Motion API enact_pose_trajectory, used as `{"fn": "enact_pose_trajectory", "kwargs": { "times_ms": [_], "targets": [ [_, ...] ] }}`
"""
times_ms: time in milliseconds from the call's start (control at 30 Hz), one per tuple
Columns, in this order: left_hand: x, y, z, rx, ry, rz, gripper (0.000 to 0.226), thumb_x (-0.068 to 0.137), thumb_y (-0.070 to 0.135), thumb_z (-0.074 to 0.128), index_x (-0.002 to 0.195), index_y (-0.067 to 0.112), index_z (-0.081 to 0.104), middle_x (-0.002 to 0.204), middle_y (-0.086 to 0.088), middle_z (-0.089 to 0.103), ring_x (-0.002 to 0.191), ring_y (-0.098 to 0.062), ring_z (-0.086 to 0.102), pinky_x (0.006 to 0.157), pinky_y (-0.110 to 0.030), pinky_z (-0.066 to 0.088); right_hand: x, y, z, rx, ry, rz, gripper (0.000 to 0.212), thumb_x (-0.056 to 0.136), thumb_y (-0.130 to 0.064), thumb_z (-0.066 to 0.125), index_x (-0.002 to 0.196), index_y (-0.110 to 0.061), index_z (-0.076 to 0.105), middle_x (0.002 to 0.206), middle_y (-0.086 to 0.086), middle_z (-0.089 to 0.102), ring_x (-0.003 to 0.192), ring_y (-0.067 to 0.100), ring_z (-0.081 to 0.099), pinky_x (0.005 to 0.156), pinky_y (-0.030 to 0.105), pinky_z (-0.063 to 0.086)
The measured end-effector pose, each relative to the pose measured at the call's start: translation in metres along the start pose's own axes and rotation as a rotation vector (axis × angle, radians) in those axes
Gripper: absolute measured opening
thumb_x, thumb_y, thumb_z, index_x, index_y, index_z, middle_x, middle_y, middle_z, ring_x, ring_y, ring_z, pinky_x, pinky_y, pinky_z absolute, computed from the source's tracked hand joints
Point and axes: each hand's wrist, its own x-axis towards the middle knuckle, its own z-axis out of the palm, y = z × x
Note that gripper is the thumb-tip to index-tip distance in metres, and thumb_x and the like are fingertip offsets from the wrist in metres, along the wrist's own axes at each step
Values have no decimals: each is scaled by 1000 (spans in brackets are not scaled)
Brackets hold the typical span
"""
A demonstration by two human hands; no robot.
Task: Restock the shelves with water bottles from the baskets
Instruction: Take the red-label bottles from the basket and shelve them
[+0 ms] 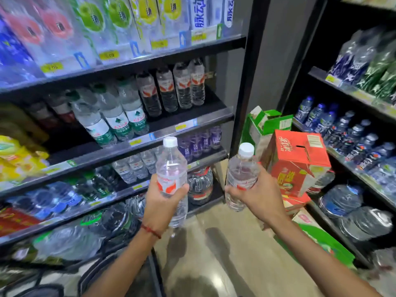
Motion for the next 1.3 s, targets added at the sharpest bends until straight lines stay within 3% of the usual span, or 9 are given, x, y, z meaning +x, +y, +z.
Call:
{"fn": "enact_pose_trajectory", "kwargs": {
  "times_ms": [67, 167, 300, 400, 533, 667, 867, 1133, 1300],
  "targets": [
    [13, 5, 5, 5, 16, 9, 48, 75, 16, 90, 110, 29, 60, 96, 14, 76, 91, -7, 72, 80, -21, 56, 31, -6, 0, 44, -8, -38, 72, 55, -65, 83, 116, -30, 66, 104, -16, 76, 97, 5, 72, 88, 38, 59],
    [38, 10, 4, 4, 28, 15, 64, 62, 47, 84, 118, 31, 59, 106, 13, 76, 99, -13, 72, 87, -30, 57, 73, -17, 4, 109, 6, -80, 64, 61, -51, 93, 115, -27, 69, 103, -18, 76, 96, -2, 71, 88, 31, 59],
    [88, 14, 5, 26, 11, 55, 62, 61, 50, 82, 117, 35, 60, 108, 12, 76, 99, -15, 72, 89, -39, 57, 127, -31, 12, 153, 45, -146, 54, 67, -37, 97, 111, -23, 70, 101, -17, 77, 95, -6, 70, 85, 17, 52],
    [127, 17, 6, 49, -20, 105, 61, 63, 52, 82, 116, 33, 59, 107, 10, 75, 98, -15, 72, 89, -41, 58, 164, -45, 26, 108, 69, -188, 59, 63, -45, 97, 111, -28, 68, 106, -14, 74, 99, 2, 70, 87, 27, 55],
    [164, 23, 4, 28, -60, 118, 62, 61, 52, 81, 114, 30, 58, 105, 12, 75, 95, -13, 72, 85, -34, 57, 198, -56, 39, -45, 104, -214, 53, 62, -51, 95, 102, -30, 69, 98, -6, 64, 95, 14, 63, 78, 32, 48],
    [183, 22, 3, -22, -79, 114, 57, 64, 47, 83, 113, 35, 57, 106, 13, 75, 98, -15, 72, 87, -32, 57, 220, -62, 48, 8, 163, -222, 50, 61, -53, 96, 96, -32, 66, 99, -1, 68, 96, 17, 67, 83, 36, 54],
    [197, 25, 1, -59, -45, 142, 50, 71, 31, 82, 114, 34, 57, 105, 15, 74, 94, -7, 71, 80, -20, 55, 251, -77, 64, 116, 305, -283, 60, 66, -38, 99, 105, -29, 54, 107, 4, 63, 97, 14, 59, 78, 2, 36],
    [210, 26, 10, 86, 148, 261, 51, 69, 37, 89, 111, 31, 62, 98, 17, 74, 88, -3, 71, 75, -15, 54, 306, -75, 92, 236, 405, -315, 60, 69, -29, 98, 115, -14, 63, 109, 2, 59, 101, 12, 57, 83, -3, 34],
    [218, 24, 21, 153, 249, 336, 46, 71, 20, 93, 105, 31, 64, 92, 23, 72, 82, 0, 69, 72, -10, 51, 341, -65, 106, 207, 363, -295, 65, 72, -31, 97, 123, -9, 64, 116, 3, 60, 104, 6, 52, 86, 0, 33]
  ]
}}
